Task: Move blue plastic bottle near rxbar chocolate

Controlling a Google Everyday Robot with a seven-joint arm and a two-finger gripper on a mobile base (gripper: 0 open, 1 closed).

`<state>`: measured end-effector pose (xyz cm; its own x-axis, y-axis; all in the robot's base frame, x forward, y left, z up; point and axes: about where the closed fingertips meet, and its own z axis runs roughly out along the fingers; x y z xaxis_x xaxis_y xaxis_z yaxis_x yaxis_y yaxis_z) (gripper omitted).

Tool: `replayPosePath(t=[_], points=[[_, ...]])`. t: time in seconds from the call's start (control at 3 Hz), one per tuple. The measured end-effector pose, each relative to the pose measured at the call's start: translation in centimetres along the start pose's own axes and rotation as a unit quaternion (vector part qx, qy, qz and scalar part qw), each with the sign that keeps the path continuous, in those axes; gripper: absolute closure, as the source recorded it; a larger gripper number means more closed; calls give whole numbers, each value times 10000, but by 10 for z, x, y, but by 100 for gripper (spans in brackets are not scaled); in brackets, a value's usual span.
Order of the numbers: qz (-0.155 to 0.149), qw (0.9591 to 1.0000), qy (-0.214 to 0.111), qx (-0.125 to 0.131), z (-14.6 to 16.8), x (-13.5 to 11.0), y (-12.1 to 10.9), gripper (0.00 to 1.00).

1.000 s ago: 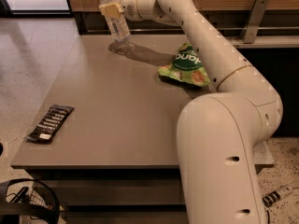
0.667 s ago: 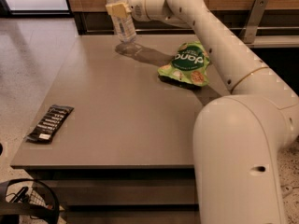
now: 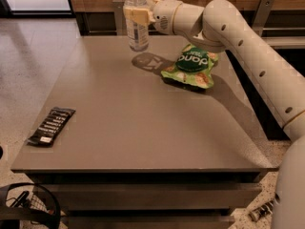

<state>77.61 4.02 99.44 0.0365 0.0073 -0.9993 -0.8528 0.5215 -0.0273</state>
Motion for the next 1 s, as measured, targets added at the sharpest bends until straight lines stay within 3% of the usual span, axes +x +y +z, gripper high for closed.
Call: replayPosePath(t=[0.33,1.0], points=[[5,10000,-6,43,-21,-8,21,100],[174,9995,-36,-268,-39,-8,95,100]])
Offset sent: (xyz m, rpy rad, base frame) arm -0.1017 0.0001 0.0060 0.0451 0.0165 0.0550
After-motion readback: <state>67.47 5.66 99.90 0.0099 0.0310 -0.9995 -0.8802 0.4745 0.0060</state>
